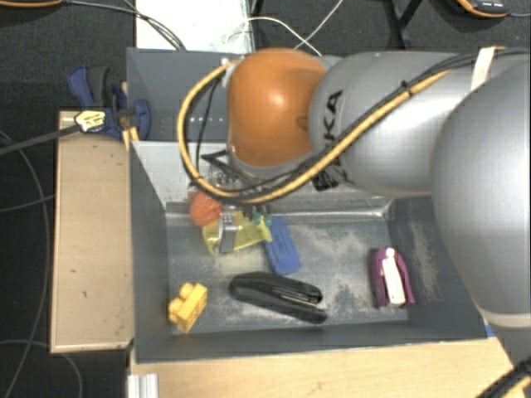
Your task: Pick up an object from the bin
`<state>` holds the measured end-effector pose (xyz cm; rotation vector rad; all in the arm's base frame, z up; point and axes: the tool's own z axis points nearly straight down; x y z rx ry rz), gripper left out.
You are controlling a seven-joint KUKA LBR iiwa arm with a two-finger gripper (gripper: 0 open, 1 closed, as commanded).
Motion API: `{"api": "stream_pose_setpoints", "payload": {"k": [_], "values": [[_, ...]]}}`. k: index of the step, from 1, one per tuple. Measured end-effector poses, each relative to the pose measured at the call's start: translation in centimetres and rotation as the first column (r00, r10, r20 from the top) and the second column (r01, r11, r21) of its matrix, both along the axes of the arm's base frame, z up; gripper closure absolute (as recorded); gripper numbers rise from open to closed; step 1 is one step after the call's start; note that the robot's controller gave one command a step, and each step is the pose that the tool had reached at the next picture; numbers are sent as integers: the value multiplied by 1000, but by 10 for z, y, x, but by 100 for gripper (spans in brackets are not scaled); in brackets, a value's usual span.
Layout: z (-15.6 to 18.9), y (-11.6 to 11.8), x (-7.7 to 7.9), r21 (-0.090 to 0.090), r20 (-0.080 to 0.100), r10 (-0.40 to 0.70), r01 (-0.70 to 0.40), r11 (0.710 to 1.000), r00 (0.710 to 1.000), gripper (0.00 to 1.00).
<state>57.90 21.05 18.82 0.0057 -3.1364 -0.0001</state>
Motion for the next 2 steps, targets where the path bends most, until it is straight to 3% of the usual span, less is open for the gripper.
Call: {"api": "stream_pose_setpoints", "payload": {"k": [1,2], "values": [[5,-1,2,2,8,-6,6,1000,1000,0],[-117,-61,15,4,5,468,-468,884,884,0]]}}
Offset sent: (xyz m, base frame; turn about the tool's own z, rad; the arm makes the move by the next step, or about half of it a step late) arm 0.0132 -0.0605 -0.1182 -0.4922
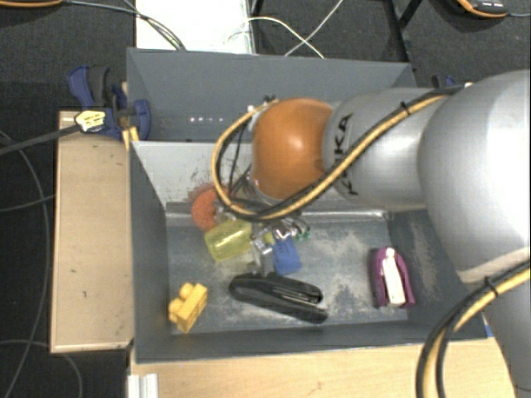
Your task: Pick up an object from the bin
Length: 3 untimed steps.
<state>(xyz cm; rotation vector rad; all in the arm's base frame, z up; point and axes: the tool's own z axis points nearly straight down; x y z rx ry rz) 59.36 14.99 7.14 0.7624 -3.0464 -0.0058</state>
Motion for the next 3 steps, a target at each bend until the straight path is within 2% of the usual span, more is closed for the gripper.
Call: {"api": "stream_pose_setpoints", "payload": {"k": [1,2,3], "values": [[61,1,0,1,8,-118,118,993,993,0],[2,1,1,3,4,-3,3,1000,1000,0],[0,18,-6,2,3,-260,260,965,965,0]]}}
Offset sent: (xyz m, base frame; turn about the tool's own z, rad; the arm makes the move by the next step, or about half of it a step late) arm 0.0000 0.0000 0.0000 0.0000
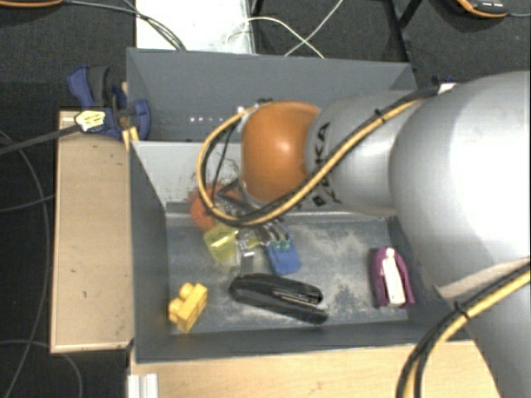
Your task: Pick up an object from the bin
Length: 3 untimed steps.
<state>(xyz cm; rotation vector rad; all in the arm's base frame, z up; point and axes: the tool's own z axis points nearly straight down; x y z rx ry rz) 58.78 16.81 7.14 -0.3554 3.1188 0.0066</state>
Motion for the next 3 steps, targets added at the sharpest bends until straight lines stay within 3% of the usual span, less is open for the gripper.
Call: {"api": "stream_pose_setpoints", "payload": {"k": [1,3], "values": [[4,-16,9,3,10,256,-256,967,967,100],[13,-16,10,5,17,250,-250,968,968,100]]}}
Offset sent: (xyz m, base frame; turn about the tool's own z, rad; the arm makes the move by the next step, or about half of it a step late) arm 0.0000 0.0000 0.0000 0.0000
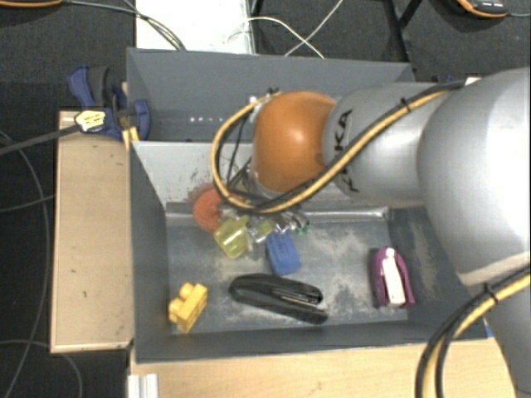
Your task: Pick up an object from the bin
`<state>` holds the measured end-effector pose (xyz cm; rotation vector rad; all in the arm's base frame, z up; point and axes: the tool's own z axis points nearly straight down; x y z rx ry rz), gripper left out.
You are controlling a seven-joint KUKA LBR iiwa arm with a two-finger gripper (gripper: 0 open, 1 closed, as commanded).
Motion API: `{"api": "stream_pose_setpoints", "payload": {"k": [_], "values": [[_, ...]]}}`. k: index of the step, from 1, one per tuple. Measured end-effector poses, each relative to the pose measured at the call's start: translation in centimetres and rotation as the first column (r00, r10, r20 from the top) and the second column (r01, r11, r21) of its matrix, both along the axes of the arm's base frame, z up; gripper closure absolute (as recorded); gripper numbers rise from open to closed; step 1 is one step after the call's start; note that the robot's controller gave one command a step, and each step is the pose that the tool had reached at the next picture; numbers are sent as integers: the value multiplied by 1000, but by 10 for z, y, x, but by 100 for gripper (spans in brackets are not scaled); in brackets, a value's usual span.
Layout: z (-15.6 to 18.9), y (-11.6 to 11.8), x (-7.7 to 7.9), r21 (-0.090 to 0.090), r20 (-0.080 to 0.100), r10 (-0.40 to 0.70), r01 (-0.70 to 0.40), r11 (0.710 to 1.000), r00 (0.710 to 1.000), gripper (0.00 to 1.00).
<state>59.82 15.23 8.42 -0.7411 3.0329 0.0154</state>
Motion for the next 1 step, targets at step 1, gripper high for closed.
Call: {"api": "stream_pose_setpoints", "payload": {"k": [1], "values": [[31,0,0,-1,-2,-4,4,1000,1000,100]]}}
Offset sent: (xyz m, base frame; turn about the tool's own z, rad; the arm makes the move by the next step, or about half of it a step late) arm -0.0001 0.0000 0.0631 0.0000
